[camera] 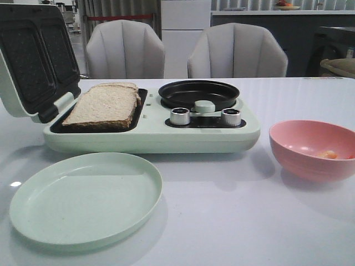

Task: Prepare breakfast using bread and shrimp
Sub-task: 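Release the bread and raise the right gripper away, then grasp the press lid handle and swing the lid down closed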

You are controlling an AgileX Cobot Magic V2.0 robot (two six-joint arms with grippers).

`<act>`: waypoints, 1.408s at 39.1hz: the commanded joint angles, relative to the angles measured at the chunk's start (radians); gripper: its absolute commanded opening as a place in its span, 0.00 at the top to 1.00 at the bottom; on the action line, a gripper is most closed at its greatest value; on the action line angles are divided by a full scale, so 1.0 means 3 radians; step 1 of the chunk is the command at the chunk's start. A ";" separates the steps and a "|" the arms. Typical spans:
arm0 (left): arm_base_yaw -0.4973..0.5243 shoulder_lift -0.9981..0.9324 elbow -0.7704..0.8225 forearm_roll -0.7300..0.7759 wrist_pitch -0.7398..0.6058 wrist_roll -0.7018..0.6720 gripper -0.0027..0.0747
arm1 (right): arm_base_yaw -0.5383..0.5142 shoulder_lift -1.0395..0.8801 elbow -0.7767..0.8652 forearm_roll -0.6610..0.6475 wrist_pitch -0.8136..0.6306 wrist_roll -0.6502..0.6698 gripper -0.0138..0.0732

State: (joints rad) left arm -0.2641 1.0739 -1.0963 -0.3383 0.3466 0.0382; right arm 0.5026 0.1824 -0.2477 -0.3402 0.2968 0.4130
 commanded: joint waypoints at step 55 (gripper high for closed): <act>0.1458 0.1968 -0.0916 -0.3046 0.1158 0.1584 0.57 | -0.0008 0.0027 -0.0087 -0.0054 -0.0238 0.0004 0.20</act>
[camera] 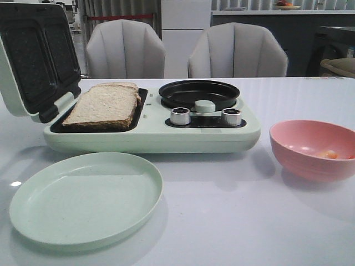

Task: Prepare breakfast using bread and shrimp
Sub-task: 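Grasp the press lid handle and swing the lid down closed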

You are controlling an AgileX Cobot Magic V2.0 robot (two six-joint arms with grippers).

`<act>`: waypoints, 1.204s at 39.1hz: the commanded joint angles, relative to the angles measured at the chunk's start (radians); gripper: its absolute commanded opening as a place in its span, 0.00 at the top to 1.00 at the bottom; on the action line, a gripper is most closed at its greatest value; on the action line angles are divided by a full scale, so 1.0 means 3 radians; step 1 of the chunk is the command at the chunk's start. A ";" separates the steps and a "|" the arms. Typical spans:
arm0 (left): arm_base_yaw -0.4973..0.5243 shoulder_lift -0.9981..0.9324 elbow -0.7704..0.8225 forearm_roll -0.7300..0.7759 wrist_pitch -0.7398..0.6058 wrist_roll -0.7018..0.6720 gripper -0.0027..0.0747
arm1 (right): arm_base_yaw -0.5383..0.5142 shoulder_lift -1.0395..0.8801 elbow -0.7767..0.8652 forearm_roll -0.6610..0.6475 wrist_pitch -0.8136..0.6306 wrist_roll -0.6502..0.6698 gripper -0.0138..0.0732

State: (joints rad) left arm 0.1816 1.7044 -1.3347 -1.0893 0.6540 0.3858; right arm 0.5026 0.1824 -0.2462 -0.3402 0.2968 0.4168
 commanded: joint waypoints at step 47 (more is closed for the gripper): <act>-0.1343 0.0417 -0.0353 0.0238 0.0425 0.1114 0.73 | -0.0008 0.0030 -0.0092 -0.0052 -0.0238 -0.0009 0.20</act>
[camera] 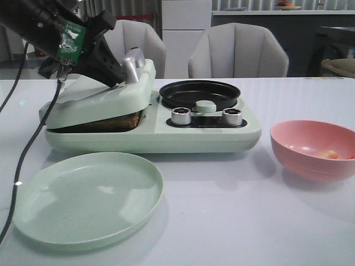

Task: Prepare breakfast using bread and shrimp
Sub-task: 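Grasp the press lid handle and swing the lid down closed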

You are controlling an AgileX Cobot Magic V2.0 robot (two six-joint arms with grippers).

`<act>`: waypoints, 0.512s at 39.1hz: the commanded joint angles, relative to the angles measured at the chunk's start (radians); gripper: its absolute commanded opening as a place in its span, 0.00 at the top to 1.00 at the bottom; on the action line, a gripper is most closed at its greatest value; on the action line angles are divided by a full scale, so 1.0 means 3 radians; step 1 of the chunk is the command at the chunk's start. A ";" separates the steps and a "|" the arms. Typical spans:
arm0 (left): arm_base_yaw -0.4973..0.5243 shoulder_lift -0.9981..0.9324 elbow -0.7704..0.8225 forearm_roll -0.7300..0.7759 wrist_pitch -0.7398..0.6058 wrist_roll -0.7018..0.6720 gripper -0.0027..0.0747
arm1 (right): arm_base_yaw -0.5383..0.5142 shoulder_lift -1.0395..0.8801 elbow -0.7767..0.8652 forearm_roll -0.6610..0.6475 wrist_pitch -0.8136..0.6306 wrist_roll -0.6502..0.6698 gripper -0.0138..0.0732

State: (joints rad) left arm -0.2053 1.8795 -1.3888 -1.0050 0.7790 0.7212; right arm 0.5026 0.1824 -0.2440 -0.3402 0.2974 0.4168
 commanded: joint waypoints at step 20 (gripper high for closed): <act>-0.0054 -0.1401 -0.0329 0.1873 0.0108 -0.0695 0.81 | -0.0008 0.0030 -0.0099 -0.0057 -0.0240 -0.0009 0.20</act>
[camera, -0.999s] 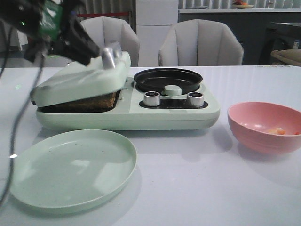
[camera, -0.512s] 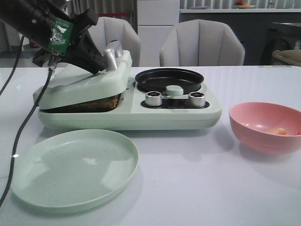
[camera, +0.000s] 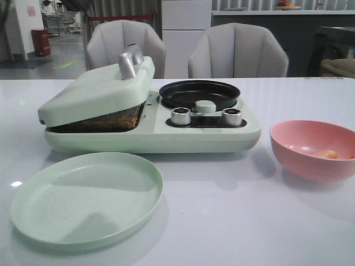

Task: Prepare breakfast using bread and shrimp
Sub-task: 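Grasp the press lid handle and swing the lid down closed, then release the lid handle and withdraw the left gripper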

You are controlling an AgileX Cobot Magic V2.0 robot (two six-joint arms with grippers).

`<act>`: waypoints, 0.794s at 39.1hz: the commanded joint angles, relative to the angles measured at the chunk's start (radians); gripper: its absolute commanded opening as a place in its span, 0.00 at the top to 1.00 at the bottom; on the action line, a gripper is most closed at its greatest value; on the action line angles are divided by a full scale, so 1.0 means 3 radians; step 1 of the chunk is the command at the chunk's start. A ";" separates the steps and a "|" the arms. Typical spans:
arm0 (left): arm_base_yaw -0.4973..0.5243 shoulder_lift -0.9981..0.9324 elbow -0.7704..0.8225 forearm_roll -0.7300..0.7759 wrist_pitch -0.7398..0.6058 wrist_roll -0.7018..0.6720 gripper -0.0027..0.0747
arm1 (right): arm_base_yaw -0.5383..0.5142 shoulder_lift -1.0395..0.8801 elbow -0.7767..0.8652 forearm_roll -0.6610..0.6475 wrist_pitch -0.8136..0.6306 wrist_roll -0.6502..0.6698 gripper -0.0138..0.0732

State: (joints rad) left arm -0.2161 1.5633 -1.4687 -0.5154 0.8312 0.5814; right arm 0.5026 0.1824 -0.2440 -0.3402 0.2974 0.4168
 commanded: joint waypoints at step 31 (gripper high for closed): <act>-0.0018 -0.2990 0.2131 0.0870 -0.1023 -0.0558 0.81 | -0.0008 0.0030 -0.0099 -0.0253 -0.0274 -0.0009 0.20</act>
State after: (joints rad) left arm -0.2161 0.7337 -0.8571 -0.2640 0.6130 0.4352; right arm 0.5026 0.1824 -0.2440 -0.3907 0.2956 0.4185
